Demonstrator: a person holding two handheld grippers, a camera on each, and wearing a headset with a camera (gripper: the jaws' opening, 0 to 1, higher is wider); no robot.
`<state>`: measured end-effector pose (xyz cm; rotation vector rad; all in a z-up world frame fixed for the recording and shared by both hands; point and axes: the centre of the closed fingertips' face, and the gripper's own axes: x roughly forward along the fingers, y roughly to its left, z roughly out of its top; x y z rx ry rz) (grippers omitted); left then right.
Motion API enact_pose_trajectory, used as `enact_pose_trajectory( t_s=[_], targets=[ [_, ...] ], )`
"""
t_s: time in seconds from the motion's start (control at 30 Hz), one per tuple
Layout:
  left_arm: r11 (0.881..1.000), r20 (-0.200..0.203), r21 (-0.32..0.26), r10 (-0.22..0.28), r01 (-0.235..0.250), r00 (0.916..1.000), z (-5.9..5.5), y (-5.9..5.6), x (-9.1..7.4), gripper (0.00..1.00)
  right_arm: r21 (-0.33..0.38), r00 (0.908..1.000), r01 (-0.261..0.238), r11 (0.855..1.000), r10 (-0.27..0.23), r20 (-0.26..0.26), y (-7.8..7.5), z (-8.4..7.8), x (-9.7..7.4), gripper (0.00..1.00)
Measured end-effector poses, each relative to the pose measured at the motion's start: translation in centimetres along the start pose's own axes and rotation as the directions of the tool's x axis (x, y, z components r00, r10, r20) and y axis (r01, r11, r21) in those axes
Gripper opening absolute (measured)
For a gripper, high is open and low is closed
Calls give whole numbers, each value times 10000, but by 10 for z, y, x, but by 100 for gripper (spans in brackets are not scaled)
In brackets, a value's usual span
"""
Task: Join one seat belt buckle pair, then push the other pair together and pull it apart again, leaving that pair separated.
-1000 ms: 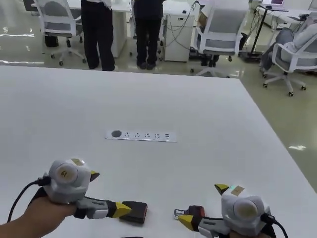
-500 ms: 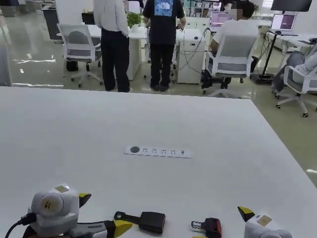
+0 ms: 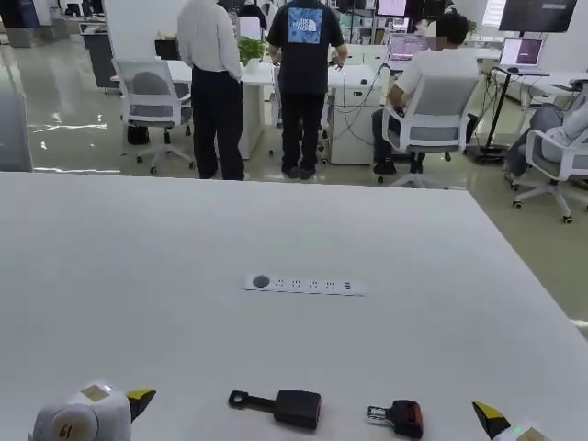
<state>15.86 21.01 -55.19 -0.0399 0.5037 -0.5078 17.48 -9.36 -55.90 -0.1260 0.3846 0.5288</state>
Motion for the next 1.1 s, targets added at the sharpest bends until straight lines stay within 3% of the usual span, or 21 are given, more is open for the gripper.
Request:
enact_pose_trajectory(
  t_s=[0.1, 0.37, 0.47, 0.9, 1.1],
  targets=[
    [9999, 28, -119, 122, -121, 9999, -7, 6, -9, 100, -24, 9999, 91, 10000, -91, -69, 1, -7, -10, 99],
    [9997, 60, 5, 232, -232, 9997, -12, 8, -17, 100, 134, 9993, 329, 9994, -326, -188, 2, -19, -26, 99],
    [9995, 130, -193, 245, -242, 9996, -14, 11, -22, 100, 275, 9989, 430, 9987, -424, -198, 3, -23, -31, 99],
    [9985, 375, -353, 440, -426, 9983, -21, 12, -42, 100, 423, 9990, 388, 9984, -378, -230, 14, -30, -37, 99],
    [9991, 206, -94, 421, -419, 9989, -25, 11, -45, 100, 355, 9989, 391, 9986, -381, -270, 17, -29, -37, 99]
  ],
)
